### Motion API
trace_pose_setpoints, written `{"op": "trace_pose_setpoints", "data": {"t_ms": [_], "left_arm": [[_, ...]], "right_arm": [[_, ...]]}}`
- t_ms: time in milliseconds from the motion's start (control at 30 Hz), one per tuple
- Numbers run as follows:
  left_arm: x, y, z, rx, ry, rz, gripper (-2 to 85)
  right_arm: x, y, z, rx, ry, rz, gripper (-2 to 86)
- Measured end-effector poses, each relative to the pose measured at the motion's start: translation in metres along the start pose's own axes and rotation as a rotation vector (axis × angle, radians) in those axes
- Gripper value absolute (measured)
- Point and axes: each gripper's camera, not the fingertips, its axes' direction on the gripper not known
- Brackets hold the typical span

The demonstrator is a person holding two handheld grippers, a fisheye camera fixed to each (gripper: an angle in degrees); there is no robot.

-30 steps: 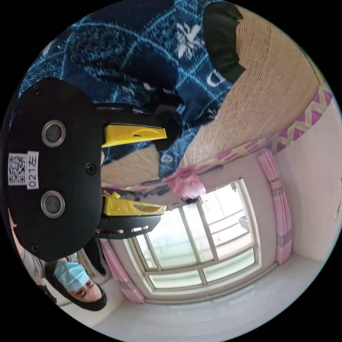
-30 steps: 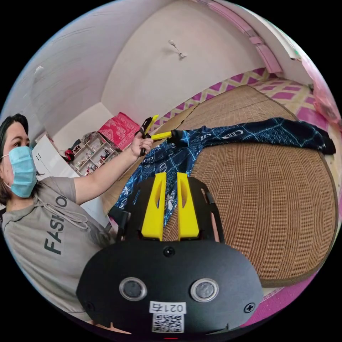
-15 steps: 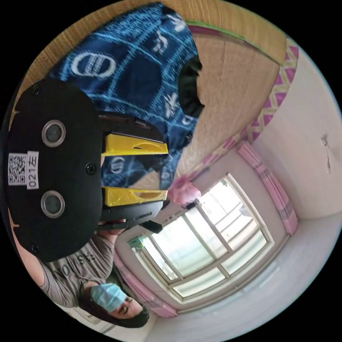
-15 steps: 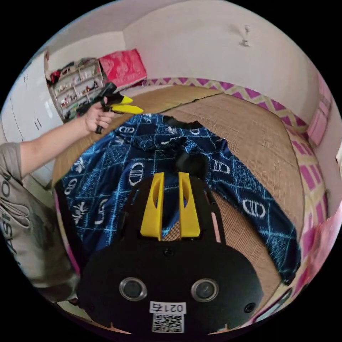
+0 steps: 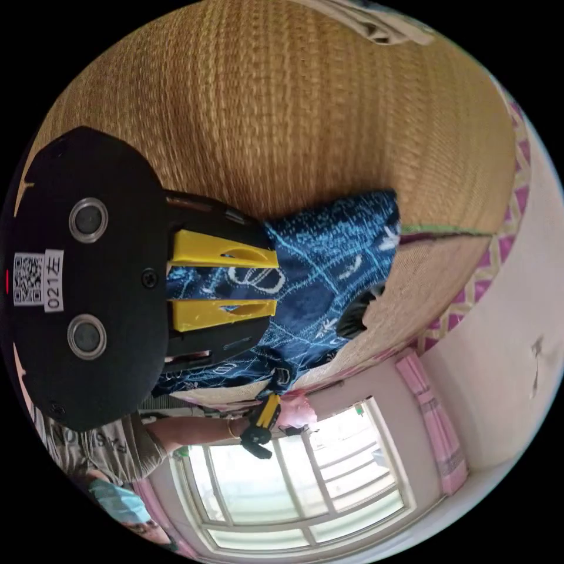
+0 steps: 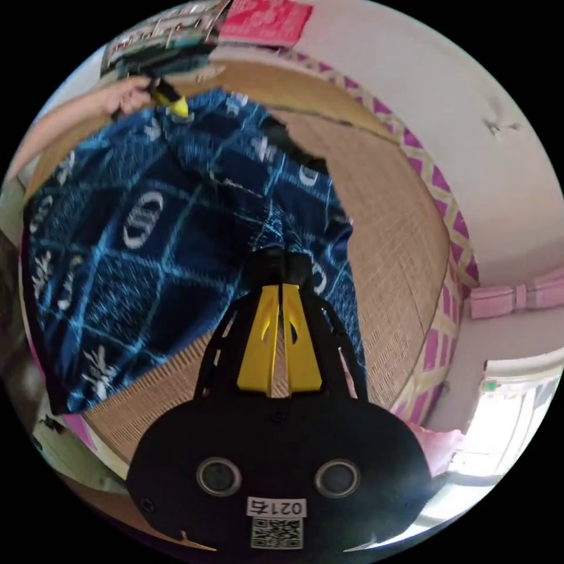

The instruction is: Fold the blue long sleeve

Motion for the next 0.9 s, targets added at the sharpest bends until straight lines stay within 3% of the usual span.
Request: {"op": "trace_pose_setpoints", "data": {"t_ms": [33,67,167,367,533,633,767,900], "left_arm": [[-0.01,0.005,0.002,0.01,0.022,-0.032,1.9],[-0.013,0.006,0.002,0.014,0.035,-0.045,1.4],[-0.02,0.014,0.007,0.03,0.1,-0.061,0.2],[-0.009,0.028,0.017,0.045,0.127,-0.027,4.0],[-0.014,0.049,0.021,0.096,0.188,-0.061,4.5],[-0.009,0.057,0.023,0.106,0.181,-0.051,5.0],[-0.001,0.064,0.026,0.114,0.166,-0.038,5.9],[0.007,0.076,0.013,0.164,0.174,-0.023,8.0]], "right_arm": [[-0.007,0.0,0.017,-0.1,0.044,-0.074,-1.0],[-0.005,0.004,0.015,-0.077,0.06,-0.072,-0.9],[0.029,0.004,-0.014,-0.037,0.01,0.096,-0.9],[0.053,-0.037,-0.048,0.234,-0.159,0.239,-0.6],[0.069,-0.095,0.013,0.006,-0.193,0.266,4.5],[0.081,-0.102,0.008,0.07,-0.284,0.231,7.6],[0.07,-0.126,0.023,-0.053,-0.146,0.133,1.4],[0.076,-0.143,-0.009,0.054,-0.028,0.135,-0.6]]}}
